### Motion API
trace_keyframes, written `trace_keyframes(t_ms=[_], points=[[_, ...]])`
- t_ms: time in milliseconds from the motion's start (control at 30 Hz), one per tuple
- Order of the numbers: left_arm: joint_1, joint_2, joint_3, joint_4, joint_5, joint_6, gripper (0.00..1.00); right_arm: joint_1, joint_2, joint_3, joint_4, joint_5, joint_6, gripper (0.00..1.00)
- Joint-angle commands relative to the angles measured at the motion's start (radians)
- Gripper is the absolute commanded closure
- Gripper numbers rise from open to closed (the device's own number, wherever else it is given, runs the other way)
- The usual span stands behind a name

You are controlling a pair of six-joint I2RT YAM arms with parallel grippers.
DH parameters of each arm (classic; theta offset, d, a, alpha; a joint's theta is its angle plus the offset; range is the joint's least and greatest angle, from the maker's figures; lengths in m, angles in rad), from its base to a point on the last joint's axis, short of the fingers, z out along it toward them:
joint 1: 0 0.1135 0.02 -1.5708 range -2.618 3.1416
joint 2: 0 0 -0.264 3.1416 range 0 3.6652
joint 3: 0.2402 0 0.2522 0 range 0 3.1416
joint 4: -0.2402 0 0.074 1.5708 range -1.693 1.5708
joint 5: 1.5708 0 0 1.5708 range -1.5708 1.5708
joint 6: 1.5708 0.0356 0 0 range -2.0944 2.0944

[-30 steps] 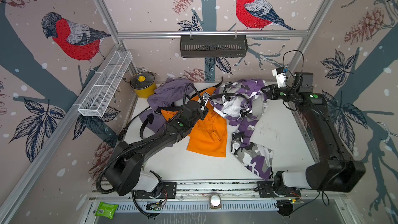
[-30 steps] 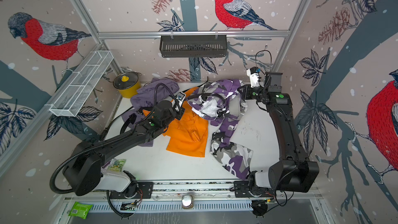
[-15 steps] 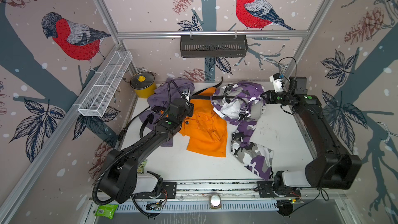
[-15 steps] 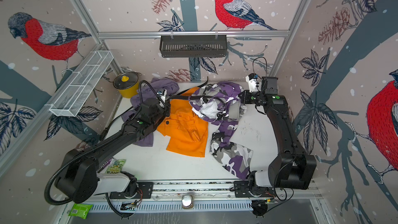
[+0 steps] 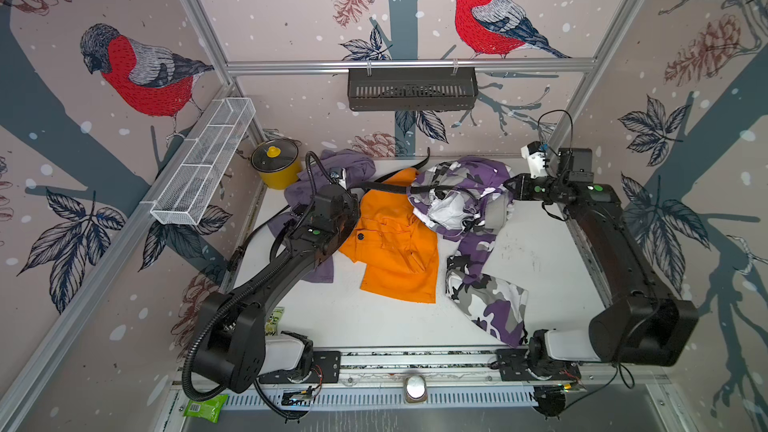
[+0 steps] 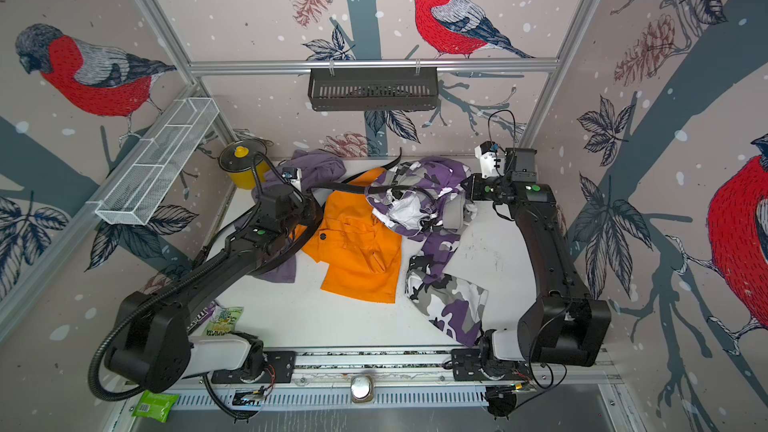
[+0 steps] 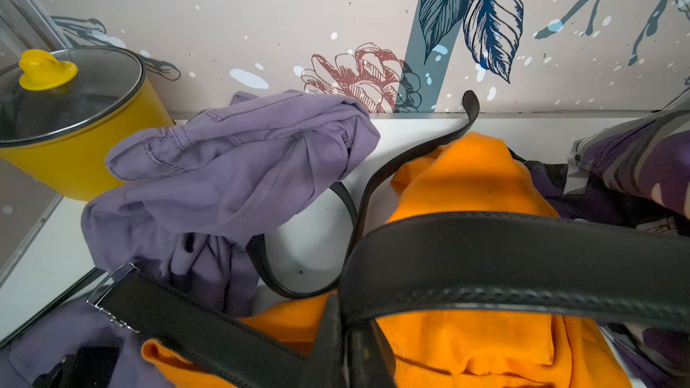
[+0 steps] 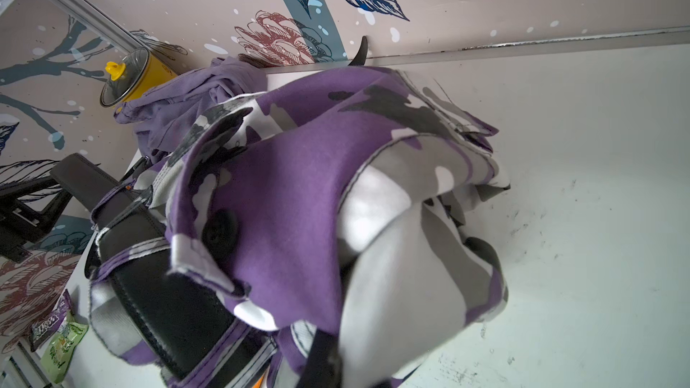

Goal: Remove the belt from the trousers

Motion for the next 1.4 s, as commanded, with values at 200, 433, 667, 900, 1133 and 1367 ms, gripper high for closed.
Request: trace_keyframes(t_ms=[200,433,667,900,1133,1367], points=[[0.037,0.02,0.022,-0.075,-0.082,-0.062,1.0,-0.006,-0.009,0.009,0.028,0.03,-0.023,1.0],[0.061,0.039,0.038,-0.119,-0.095,-0.085,1.0,-0.006,-0.009,0.007,0.031,0.03,-0.022,1.0],[0.069,0.097,0.085,-0.206,-0.145,-0.11,1.0,-0.008,-0.009,0.01,0.026,0.034,-0.025,1.0],[0.085,0.085,0.081,-0.217,-0.17,-0.126,1.0,-0.015,-0.012,0.008,0.023,0.036,-0.03,1.0],[0.104,0.08,0.076,-0.235,-0.188,-0.138,1.0,-0.024,-0.012,0.01,0.023,0.036,-0.027,1.0],[0.136,0.072,0.068,-0.255,-0.209,-0.168,1.0,-0.028,-0.007,0.014,0.024,0.036,-0.027,1.0]])
